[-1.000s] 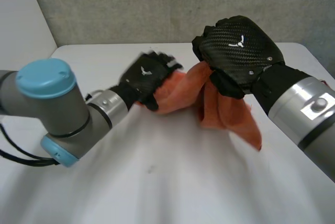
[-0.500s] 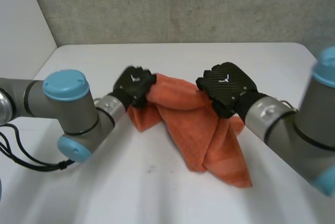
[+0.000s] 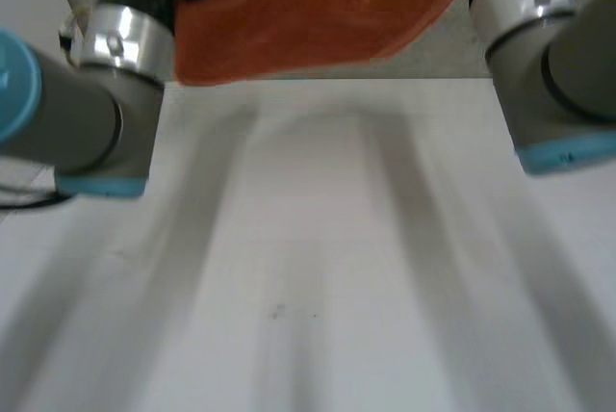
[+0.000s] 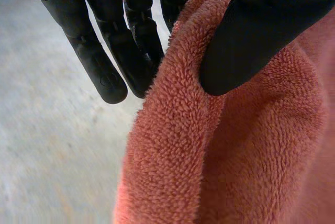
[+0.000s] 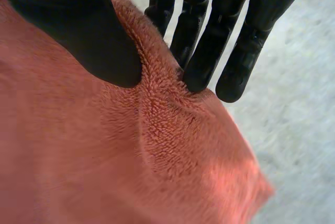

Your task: Fold the laundry

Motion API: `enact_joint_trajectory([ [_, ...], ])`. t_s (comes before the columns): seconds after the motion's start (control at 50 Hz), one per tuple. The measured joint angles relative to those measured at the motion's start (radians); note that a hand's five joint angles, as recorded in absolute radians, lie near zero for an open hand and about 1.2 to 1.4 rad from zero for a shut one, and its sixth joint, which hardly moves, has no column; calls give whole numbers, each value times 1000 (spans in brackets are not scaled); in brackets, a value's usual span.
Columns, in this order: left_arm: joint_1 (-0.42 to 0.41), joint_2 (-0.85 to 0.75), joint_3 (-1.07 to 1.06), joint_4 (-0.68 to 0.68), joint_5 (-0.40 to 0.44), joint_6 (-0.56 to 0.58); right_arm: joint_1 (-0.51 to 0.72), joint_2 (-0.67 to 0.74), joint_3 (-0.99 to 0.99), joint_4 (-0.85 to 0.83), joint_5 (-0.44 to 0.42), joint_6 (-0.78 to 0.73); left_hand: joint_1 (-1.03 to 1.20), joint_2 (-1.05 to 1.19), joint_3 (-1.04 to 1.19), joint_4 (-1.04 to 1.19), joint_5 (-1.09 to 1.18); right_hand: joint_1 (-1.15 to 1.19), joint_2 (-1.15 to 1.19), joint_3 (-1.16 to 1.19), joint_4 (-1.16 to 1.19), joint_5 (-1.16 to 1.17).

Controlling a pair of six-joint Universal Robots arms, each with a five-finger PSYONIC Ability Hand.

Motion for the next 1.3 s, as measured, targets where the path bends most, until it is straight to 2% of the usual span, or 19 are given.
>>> enact_joint_trajectory([
  [0.16, -64, 16, -319, -169, -24, 0, 1, -22, 317, 112, -42, -149, 0, -1, -1, -2, 0, 0, 0, 0, 0, 1],
  [0.24, -114, -1, -423, -289, -53, 1, -7, -10, 421, 166, -46, -226, -49, -155, -154, -151, -70, 0, 0, 0, 0, 1],
  [0.28, -128, -3, -439, -326, -62, 1, -9, -6, 442, 174, -48, -239, -49, -155, -154, -151, -70, 0, 0, 0, 0, 1],
  [0.3, -135, -3, -445, -351, -68, 2, -10, -3, 453, 178, -48, -244, -424, -481, -476, -489, -423, 0, 0, 0, 0, 1],
  [0.32, -138, -3, -446, -364, -71, 2, -10, -2, 458, 179, -49, -245, -424, -481, -476, -489, -423, 0, 0, 0, 0, 2],
  [0.36, -143, 5, -440, -404, -77, 3, -11, 1, 472, 182, -50, -246, -599, -670, -665, -680, -618, 0, 0, 0, 0, 2],
  [0.44, -122, 32, -403, -441, -77, 4, -11, 2, 485, 180, -52, -240, -710, -806, -800, -820, -757, 0, 0, 0, 0, 2],
  [0.58, -22, 66, -297, -484, -9, 5, -10, 2, 493, 177, -53, -234, -707, -806, -806, -817, -750, 0, 0, 0, 0, 3],
  [0.62, 6, 62, -261, -508, 29, 4, -9, 2, 494, 177, -54, -234, -707, -792, -793, -799, -725, 0, 0, 0, 0, 4],
  [0.66, 54, 27, -185, -579, 118, 4, -7, 3, 498, 176, -54, -235, -707, -783, -782, -787, -714, 0, 0, 0, 0, 4],
  [0.74, 90, -52, -94, -672, 191, 11, -4, 4, 503, 175, -54, -239, -688, -766, -766, -771, -697, 0, 0, 0, 0, 4],
  [0.78, 90, -52, -94, -672, 191, 11, -4, 4, 503, 175, -54, -239, -688, -766, -766, -771, -697, 0, 0, 0, 0, 4],
  [0.8, 103, -128, -26, -738, 214, 34, -3, 9, 505, 174, -54, -242, -520, -620, -621, -626, -561, 0, 0, 0, 0, 4],
  [0.92, 108, -249, 59, -797, 197, 102, -2, 24, 507, 174, -56, -245, -467, -566, -569, -570, -509, 0, 0, 0, 0, 4],
  [1.04, 105, -370, 119, -810, 83, 211, -1, 40, 508, 174, -57, -248, -470, -567, -569, -573, -510, 0, 0, 0, 0, 4],
  [1.1, 104, -396, 131, -816, 57, 233, -1, 49, 508, 174, -57, -249, -470, -570, -569, -576, -512, 0, 0, 0, 0, 4],
  [1.3, 103, -457, 189, -885, 46, 247, 0, 69, 508, 172, -58, -258, -486, -585, -584, -594, -526, 0, 0, 0, 0, 4],
])
